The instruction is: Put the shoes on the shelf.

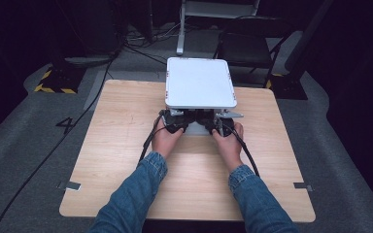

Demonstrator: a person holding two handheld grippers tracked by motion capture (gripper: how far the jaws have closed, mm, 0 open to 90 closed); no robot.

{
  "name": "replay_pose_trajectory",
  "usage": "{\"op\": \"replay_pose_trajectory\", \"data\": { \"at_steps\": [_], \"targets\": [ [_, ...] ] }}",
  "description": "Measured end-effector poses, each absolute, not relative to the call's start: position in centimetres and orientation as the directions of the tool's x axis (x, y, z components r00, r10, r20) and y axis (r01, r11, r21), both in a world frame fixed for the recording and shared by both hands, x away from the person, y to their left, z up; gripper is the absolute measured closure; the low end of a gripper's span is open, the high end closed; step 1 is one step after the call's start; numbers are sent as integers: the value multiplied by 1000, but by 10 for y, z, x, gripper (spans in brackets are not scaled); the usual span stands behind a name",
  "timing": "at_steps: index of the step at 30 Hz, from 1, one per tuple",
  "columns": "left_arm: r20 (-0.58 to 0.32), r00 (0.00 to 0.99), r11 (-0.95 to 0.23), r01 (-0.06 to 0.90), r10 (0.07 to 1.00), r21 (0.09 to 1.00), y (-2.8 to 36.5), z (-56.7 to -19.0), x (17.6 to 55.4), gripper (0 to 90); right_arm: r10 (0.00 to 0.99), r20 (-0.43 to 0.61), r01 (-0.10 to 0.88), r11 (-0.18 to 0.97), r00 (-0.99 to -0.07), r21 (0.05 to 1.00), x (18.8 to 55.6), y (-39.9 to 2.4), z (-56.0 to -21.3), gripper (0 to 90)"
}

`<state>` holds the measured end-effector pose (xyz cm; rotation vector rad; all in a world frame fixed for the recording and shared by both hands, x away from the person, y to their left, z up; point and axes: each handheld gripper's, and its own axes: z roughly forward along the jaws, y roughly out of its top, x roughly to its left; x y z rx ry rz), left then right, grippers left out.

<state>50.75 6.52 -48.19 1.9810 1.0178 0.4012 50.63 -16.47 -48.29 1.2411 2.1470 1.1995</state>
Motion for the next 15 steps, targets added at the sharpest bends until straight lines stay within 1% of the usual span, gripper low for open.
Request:
{"op": "replay_pose_trajectory", "data": {
  "at_steps": [1, 3, 4, 5, 10, 15],
  "targets": [
    [-111, 606, -282, 515, 788, 810, 65, -481, 503, 669, 833, 88, 502, 242, -546, 830, 502, -167, -479, 757],
    [-139, 617, -267, 519, 775, 812, 69, -477, 495, 658, 826, 75, 480, 249, -559, 841, 494, -170, -472, 733],
    [-177, 626, -241, 523, 759, 817, 72, -473, 489, 660, 820, 68, 469, 255, -568, 846, 491, -172, -468, 722],
    [-184, 633, -236, 519, 752, 821, 74, -471, 485, 661, 815, 61, 454, 257, -577, 853, 486, -176, -462, 705],
    [-145, 676, -252, 452, 722, 856, 79, -443, 453, 635, 795, 49, 408, 257, -605, 876, 466, -186, -434, 641],
    [-84, 709, -271, 373, 700, 887, 80, -409, 421, 580, 769, 39, 373, 264, -638, 890, 447, -192, -410, 559]
  ]
}}
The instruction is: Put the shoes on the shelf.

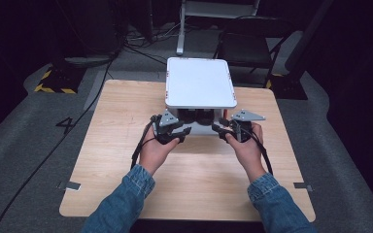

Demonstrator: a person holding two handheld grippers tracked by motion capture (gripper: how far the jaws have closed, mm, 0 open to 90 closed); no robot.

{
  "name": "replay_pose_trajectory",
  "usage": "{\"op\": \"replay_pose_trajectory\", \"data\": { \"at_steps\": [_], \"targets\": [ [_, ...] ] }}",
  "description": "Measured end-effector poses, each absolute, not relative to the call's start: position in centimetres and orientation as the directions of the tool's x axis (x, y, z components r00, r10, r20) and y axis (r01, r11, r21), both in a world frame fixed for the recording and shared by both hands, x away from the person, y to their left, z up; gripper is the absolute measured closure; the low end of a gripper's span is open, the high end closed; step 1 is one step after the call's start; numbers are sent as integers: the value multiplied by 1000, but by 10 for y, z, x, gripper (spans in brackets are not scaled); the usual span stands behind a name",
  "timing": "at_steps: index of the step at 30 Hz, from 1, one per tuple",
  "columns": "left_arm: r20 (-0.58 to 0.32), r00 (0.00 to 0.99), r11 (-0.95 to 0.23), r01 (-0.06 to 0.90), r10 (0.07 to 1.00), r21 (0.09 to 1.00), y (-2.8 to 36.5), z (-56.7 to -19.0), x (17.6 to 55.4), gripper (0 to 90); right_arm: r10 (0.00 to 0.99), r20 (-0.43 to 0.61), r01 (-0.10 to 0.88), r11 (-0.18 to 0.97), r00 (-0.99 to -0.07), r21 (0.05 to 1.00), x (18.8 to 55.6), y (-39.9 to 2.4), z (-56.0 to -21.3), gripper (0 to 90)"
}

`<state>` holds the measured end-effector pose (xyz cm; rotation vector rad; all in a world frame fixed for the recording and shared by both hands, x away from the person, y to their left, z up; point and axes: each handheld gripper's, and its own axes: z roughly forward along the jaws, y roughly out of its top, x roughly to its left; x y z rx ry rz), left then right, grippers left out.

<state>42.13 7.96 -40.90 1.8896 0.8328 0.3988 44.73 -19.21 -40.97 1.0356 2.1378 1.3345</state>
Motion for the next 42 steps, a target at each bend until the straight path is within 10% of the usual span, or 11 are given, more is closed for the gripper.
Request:
{"op": "replay_pose_trajectory", "data": {
  "at_steps": [19, 42],
  "targets": [
    [-4, 662, -311, 358, 749, 880, 167, -368, 342, 205, 754, 58, 354, 237, -654, 904, 395, -248, -370, 425],
    [39, 542, -415, 593, 840, 690, 268, -447, 348, 198, 840, 23, 551, 334, -541, 765, 387, -340, -422, 324]
  ]
}}
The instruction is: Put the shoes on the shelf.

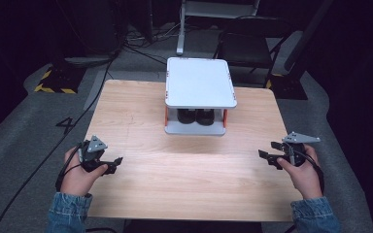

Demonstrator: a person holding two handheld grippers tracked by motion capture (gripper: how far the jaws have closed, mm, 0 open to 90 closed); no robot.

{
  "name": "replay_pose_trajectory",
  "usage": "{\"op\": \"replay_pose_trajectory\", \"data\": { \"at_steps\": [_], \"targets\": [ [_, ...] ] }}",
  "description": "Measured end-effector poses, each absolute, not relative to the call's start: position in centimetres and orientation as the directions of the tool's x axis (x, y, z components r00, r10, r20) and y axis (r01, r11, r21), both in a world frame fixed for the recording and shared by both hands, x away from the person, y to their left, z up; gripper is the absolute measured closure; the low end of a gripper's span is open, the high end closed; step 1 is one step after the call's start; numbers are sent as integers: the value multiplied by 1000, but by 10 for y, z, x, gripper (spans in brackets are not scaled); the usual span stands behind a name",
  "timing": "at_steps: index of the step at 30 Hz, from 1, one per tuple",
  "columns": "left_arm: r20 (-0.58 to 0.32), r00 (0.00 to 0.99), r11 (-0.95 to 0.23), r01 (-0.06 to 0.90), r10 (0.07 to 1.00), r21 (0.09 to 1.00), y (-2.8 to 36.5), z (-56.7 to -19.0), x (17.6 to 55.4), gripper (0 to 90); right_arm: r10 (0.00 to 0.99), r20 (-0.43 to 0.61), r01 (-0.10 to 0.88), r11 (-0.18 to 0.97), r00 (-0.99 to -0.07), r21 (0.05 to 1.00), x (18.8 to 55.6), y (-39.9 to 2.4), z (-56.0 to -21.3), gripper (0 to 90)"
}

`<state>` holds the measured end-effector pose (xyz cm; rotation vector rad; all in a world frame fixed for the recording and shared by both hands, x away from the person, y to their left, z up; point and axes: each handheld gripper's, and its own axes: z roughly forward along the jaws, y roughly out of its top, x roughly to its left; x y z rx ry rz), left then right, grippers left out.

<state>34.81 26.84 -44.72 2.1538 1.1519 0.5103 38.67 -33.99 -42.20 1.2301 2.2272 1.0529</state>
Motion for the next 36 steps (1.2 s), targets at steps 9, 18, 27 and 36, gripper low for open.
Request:
{"op": "replay_pose_trajectory", "data": {
  "at_steps": [9, 18, 27, 36],
  "targets": [
    [-10, 502, -371, 653, 865, 660, 277, -478, 354, 191, 845, 36, 598, 348, -534, 722, 395, -346, -466, 323],
    [38, 462, -362, 638, 886, 680, 274, -497, 365, 194, 855, 48, 600, 321, -516, 732, 400, -344, -487, 304],
    [-21, 410, -282, 663, 912, 693, 275, -505, 372, 146, 870, -10, 587, 340, -493, 735, 403, -344, -504, 149],
    [-20, 408, -284, 668, 913, 688, 274, -505, 374, 120, 865, -9, 606, 359, -502, 710, 409, -339, -506, 2]
  ]
}}
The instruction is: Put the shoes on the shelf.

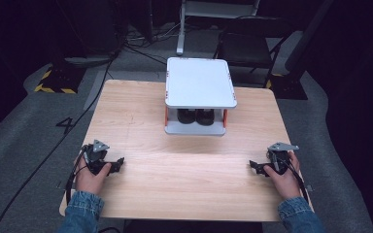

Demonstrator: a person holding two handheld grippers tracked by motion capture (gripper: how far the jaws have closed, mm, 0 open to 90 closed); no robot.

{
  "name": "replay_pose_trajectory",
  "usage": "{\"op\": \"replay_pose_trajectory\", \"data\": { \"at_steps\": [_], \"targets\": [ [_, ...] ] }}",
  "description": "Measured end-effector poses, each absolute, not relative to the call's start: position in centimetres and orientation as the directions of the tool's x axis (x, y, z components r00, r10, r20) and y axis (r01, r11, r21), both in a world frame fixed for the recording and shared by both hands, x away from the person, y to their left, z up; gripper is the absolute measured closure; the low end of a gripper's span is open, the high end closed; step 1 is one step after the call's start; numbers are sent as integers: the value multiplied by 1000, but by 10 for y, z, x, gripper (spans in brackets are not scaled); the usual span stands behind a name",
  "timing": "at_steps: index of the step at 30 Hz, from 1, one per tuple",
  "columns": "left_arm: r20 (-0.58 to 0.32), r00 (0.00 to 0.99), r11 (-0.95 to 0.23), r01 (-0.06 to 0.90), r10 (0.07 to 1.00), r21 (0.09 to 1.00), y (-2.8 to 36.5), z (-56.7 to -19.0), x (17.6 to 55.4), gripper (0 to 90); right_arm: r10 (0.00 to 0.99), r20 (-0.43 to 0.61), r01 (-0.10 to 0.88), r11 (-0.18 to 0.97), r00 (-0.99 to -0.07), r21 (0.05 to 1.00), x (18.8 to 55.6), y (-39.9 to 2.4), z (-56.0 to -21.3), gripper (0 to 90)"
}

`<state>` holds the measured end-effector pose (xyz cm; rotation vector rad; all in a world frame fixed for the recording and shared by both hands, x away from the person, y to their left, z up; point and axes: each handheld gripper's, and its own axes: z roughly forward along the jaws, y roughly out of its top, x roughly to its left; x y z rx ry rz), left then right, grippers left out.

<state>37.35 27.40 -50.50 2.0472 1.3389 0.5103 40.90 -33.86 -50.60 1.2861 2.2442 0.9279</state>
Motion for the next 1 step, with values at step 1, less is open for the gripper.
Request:
{"op": "replay_pose_trajectory", "data": {
  "at_steps": [1],
  "targets": [
    [-19, 399, -277, 670, 917, 689, 273, -505, 373, 118, 864, -9, 605, 360, -503, 710, 409, -339, -506, 2]
  ]
}}
